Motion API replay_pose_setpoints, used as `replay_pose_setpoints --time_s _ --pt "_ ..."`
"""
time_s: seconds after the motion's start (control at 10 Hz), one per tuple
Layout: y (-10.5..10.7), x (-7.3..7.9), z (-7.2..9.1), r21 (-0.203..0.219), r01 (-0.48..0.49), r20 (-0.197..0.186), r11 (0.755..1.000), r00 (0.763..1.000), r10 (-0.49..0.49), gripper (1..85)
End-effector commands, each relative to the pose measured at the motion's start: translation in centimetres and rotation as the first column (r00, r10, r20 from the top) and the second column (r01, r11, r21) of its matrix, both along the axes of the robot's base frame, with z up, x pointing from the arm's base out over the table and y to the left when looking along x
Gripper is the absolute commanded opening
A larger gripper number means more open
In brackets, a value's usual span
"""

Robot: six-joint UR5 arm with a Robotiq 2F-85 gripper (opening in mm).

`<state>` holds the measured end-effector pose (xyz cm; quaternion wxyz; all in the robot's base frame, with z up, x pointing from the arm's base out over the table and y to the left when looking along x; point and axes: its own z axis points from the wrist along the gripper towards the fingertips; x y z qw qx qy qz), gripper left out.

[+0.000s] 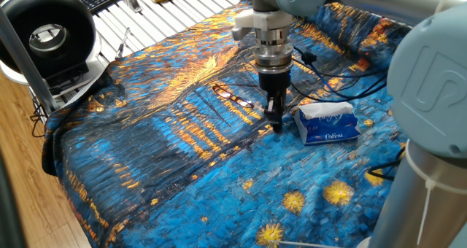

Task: Unfold the leg of the glasses (with one hand)

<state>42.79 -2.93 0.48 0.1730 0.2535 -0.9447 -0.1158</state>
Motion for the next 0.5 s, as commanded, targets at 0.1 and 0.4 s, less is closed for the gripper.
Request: replay_pose_setpoints --time_s 0.1,0.4 --pt "-0.4 1.2 0.3 0.003 -0.03 -0.008 1.0 1.0 0.03 1.0" --pt "-0.2 2.2 0.5 -0.005 -0.046 -0.011 0.999 0.999 0.046 1.0"
